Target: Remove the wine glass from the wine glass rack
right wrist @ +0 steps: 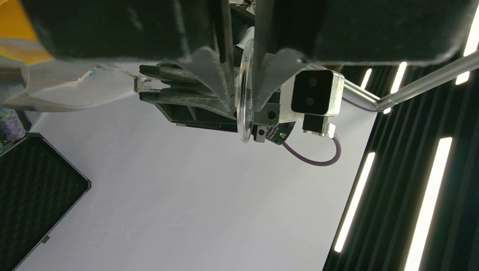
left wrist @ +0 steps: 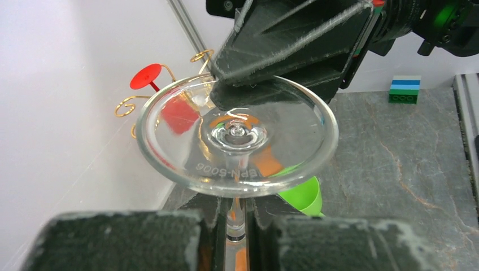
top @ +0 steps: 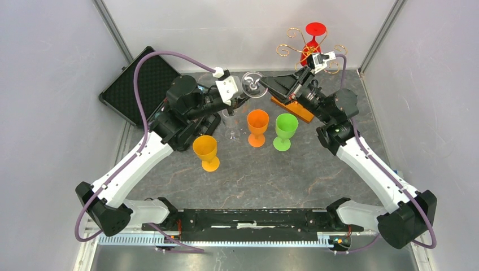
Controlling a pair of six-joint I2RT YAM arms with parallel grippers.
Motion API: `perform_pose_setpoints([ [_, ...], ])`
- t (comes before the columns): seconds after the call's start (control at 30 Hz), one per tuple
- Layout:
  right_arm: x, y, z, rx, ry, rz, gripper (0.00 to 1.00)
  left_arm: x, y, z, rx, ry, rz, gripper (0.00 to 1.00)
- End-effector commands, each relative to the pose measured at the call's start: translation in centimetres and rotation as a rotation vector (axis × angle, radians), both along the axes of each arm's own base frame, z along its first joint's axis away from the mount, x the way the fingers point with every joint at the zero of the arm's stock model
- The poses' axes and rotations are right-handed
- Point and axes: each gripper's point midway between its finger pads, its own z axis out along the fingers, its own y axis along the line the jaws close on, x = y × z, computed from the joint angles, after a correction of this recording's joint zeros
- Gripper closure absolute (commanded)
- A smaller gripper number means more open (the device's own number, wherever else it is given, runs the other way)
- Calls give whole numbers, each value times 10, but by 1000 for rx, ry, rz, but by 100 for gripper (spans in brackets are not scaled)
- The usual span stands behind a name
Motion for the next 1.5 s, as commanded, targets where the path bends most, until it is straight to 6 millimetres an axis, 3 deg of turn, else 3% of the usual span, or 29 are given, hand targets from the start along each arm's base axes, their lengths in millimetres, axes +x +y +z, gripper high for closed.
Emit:
perform_pose_setpoints([
  [0.0,-8,-7,19,45,-89,-25,71,-12,8,25,-88,-21,-6,98],
  [0.07,-4,-7,16,44,-82,-41,57,-12,10,26,-111,-4,3,98],
  [0.27,0,-15,7,33,-123,-126,31,-11,17,30,-198,78,48,98],
  [0.33,0,-30,6,59,-186,-223,21,-5,24,40,-267,137,102,98],
  [0.43,4,-57,-6,42,-256,-427,17,2,32,59,-392,253,163,98],
  [0.63,-3,-74,-39,-88,-289,-547,15,3,59,99,-629,333,236,98],
  [0.77,-27,-62,-56,16,-271,-422,16,4,77,121,-811,374,255,98],
  [0.87,-41,-39,-63,62,-260,-315,16,-2,86,131,-934,405,211,98],
  [1.03,-71,-23,-37,189,-371,-203,16,-12,95,136,-1042,460,155,98],
  [1.13,-95,-39,-13,355,-475,-180,24,-14,102,127,-1107,573,158,98],
  [1.47,-94,-12,-5,338,-460,-89,40,-23,102,124,-1181,634,69,98],
])
